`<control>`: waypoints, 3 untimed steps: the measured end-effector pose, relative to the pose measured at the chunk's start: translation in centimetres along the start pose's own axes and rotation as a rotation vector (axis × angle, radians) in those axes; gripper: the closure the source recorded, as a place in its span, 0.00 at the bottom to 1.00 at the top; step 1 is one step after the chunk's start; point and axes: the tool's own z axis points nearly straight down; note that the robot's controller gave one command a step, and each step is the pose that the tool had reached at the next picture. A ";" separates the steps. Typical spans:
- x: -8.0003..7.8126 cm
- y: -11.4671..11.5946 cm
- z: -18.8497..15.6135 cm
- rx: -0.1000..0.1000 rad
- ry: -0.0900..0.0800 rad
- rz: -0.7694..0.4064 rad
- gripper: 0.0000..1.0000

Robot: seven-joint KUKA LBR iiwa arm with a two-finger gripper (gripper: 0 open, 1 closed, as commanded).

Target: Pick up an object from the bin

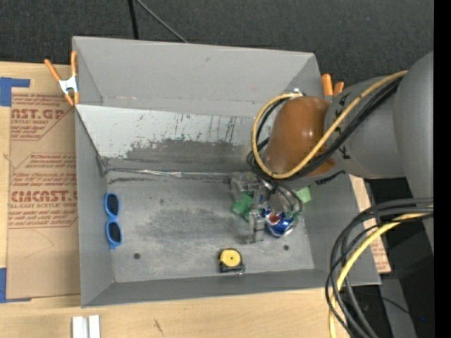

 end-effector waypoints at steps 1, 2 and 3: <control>-0.4 -8.3 -0.1 0.002 0.007 -0.133 0.00; -1.0 -8.0 -0.7 0.002 -0.008 -0.135 1.00; -1.7 -5.8 -10.6 0.001 0.001 -0.156 1.00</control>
Offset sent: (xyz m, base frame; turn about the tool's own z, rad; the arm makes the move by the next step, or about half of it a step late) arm 0.0151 -0.0788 0.0006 -0.1371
